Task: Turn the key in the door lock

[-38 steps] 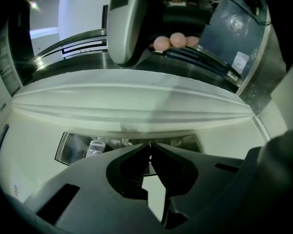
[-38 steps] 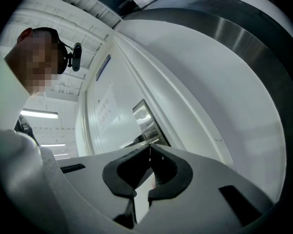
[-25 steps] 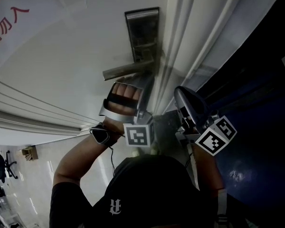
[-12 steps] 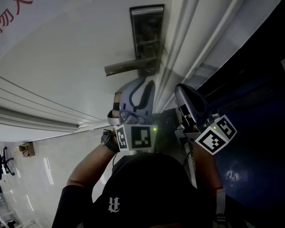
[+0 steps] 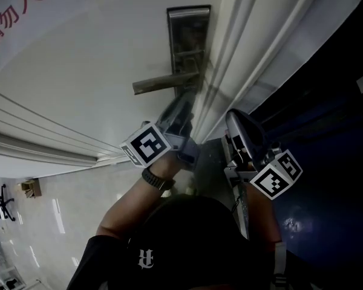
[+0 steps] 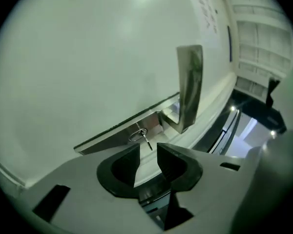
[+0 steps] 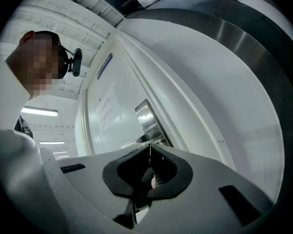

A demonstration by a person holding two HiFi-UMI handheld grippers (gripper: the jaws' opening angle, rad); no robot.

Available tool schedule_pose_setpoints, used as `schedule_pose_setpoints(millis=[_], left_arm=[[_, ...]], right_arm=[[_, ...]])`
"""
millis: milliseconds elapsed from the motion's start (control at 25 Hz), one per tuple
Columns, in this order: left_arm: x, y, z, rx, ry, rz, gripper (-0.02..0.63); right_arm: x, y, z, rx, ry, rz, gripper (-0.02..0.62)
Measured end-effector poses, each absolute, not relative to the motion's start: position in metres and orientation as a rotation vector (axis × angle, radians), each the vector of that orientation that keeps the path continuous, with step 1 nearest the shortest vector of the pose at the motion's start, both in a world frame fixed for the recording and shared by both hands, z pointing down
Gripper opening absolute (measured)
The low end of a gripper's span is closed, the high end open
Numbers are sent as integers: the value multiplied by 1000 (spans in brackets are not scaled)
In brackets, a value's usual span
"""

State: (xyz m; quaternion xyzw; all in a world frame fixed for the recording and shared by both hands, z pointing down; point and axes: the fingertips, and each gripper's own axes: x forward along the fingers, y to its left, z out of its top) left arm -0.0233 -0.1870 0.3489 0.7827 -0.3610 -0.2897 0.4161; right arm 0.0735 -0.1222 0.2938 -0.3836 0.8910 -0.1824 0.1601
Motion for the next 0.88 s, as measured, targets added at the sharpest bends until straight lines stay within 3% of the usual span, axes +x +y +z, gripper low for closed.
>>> schedule_pose_setpoints(millis=[480, 600, 880], left_arm=[[-16, -203, 346, 1812, -860, -918, 92], [-20, -206, 347, 1786, -883, -951, 50], [-19, -207, 345, 1812, -930, -955, 41]], right_arm=[[78, -123, 300, -1107, 2549, -533, 14], [79, -124, 301, -1106, 2551, -536, 14], [77, -126, 303, -1095, 2559, -548, 14]])
